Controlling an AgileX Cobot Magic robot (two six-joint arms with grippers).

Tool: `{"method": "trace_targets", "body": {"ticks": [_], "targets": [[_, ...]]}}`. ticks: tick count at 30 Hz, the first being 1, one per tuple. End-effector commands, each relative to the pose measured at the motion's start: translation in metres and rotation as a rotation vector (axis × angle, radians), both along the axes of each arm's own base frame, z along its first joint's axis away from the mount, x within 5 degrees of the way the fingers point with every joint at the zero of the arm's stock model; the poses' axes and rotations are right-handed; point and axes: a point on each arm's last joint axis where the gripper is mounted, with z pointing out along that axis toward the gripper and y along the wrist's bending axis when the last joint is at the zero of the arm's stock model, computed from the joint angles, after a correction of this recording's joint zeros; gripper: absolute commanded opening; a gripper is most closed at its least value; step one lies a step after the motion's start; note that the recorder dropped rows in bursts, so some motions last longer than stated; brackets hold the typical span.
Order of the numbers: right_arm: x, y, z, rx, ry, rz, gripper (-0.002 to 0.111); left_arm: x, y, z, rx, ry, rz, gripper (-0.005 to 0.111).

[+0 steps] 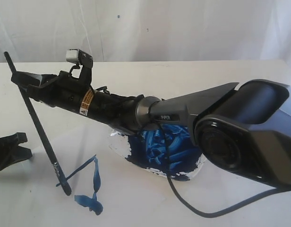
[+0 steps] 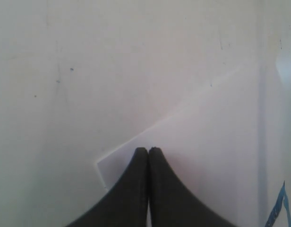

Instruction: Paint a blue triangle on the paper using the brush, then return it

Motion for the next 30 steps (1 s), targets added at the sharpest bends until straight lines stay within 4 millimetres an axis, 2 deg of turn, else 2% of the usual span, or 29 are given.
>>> {"method": "trace_targets", "body": {"ticks": [1, 10, 23, 30], "targets": [[0.003, 0.007, 0.008, 0.038, -0.024, -0.010, 0.000, -0.004, 0.009, -0.010, 0.110, 0.079, 0.038, 0.000], [0.006, 0.023, 0.003, 0.076, -0.033, -0.006, 0.000, -0.004, 0.009, -0.010, 0.110, 0.079, 0.038, 0.000], [0.005, 0.024, 0.003, 0.062, -0.033, 0.014, 0.000, -0.004, 0.009, -0.010, 0.110, 0.079, 0.038, 0.000], [0.004, 0.023, -0.004, 0.046, -0.021, 0.019, 0.000, -0.004, 0.009, -0.010, 0.112, 0.078, 0.036, 0.000]]}}
